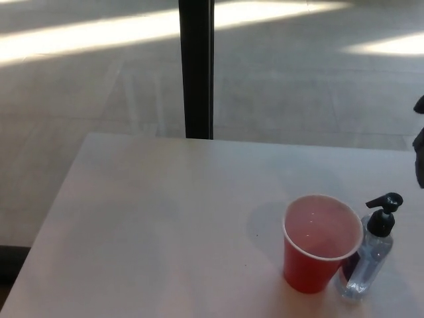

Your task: The robot uses its right hand fist to press the hand soap kept in the middle of the table to get liquid hand soap out

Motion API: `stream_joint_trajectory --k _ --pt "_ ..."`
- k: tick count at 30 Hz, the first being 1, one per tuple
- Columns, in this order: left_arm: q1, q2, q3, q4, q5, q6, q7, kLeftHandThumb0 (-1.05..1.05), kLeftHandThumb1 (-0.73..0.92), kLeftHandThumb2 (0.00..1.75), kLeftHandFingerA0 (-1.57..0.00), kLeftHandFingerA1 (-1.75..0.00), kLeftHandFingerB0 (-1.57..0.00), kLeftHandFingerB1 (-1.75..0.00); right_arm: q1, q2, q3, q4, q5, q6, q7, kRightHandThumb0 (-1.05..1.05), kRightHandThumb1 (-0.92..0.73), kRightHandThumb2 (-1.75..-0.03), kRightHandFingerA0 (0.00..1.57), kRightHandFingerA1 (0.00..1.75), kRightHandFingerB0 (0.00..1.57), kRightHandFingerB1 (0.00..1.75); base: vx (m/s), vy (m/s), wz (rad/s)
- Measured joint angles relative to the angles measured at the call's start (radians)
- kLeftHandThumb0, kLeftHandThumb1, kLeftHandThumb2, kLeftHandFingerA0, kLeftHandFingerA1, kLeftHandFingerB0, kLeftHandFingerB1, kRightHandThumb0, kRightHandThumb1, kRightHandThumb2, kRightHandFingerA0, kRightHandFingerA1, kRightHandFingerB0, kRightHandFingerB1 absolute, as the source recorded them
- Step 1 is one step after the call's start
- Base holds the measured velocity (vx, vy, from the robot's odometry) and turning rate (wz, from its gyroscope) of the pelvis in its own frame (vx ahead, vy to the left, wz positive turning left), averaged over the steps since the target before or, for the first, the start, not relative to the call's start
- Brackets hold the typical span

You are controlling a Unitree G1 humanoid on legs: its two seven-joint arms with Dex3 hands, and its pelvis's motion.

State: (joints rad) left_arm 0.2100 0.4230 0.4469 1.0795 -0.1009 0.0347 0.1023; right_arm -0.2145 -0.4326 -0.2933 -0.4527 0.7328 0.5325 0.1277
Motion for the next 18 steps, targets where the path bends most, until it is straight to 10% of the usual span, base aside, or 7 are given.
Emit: stream_joint_trajectory --k 18 --pt "0.003 0.0 -0.01 0.002 0.0 -0.003 0.0 -0.11 0.36 0.88 -0.83 -0.99 -0.6 -0.81 -0.024 0.002 0.05 0.045 -0.005 0.046 0.041 -0.27 -0.65 -1.01 1.0 1.75 0.76 1.31 0.0 0.0 0.0"
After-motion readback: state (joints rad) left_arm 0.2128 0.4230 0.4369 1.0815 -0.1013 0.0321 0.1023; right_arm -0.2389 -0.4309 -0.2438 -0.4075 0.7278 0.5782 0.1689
